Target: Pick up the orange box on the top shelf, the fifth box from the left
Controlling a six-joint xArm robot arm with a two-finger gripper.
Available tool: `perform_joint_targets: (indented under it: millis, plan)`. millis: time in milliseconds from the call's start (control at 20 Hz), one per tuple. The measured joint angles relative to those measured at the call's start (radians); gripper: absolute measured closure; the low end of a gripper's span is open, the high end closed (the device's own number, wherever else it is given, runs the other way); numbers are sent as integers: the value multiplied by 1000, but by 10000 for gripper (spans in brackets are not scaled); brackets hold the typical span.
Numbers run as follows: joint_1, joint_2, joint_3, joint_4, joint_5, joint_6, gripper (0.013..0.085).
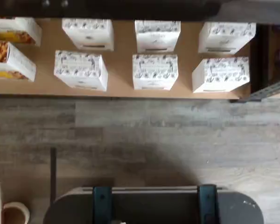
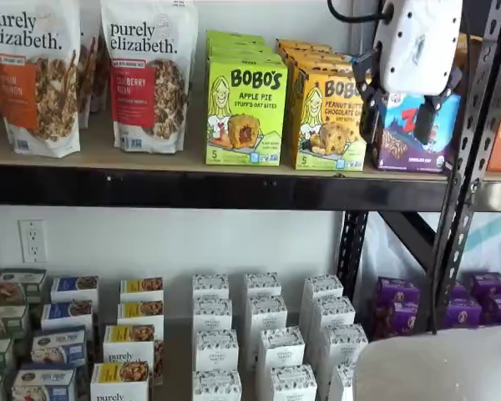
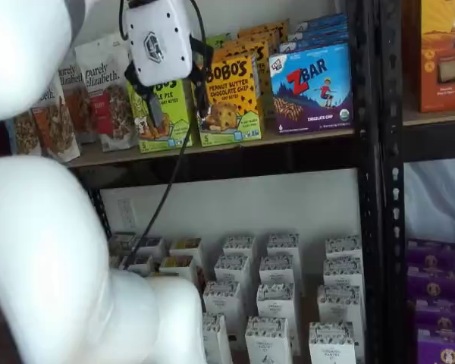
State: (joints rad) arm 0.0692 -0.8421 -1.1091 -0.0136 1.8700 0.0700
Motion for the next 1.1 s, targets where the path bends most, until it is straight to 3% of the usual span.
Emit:
perform_joint_targets:
  millis: [400,800,1100]
  plan:
    - [-3,91,-29,-4,-143,2,130]
    - [-81,235,-108,56,-235,-68,130]
    - [-109,296,-152,77,-271,-96,130]
